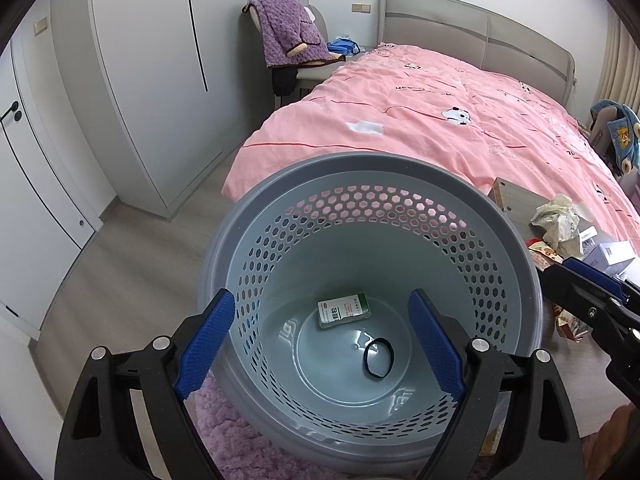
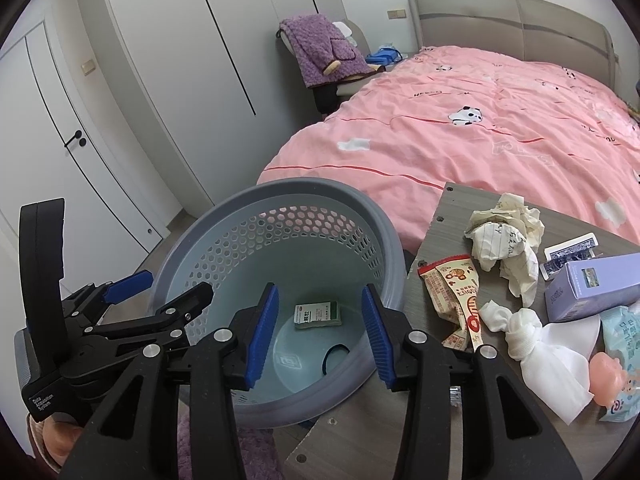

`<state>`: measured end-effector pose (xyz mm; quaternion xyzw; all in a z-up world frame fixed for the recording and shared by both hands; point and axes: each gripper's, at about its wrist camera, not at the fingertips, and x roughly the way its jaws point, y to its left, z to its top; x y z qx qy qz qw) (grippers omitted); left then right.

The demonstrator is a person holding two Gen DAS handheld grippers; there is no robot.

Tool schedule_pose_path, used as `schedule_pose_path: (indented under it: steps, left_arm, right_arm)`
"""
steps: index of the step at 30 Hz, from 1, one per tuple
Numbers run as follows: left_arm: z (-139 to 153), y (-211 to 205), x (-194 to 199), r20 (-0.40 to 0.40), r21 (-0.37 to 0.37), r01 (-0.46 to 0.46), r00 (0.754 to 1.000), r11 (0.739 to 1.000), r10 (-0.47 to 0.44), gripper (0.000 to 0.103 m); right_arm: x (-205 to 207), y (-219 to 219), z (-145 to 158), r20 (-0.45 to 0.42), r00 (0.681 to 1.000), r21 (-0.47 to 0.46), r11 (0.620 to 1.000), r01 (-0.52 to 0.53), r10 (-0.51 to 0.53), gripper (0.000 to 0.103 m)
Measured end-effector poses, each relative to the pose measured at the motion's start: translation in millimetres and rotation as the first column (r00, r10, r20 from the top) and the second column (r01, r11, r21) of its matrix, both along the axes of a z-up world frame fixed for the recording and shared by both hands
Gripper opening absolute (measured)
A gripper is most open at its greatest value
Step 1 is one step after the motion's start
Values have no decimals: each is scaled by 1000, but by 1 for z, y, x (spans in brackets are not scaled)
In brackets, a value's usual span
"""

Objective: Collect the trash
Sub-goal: 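Move both open tools back over the table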

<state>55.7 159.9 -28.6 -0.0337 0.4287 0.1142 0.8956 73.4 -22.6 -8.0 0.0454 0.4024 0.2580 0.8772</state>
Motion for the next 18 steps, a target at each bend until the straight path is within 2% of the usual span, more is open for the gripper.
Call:
schedule_pose_path:
  steps: [6, 18]
  left_arm:
    - [7, -5, -6, 14, 9, 5, 1000, 1000, -5, 84]
    - [21, -21, -23, 50, 19, 31, 998, 999, -32, 84]
  right_arm:
    - [-8, -5, 5, 16, 1000, -2, 1000, 11, -11, 50]
    - [-28, -22, 12, 38, 998, 0, 999, 47, -47, 56]
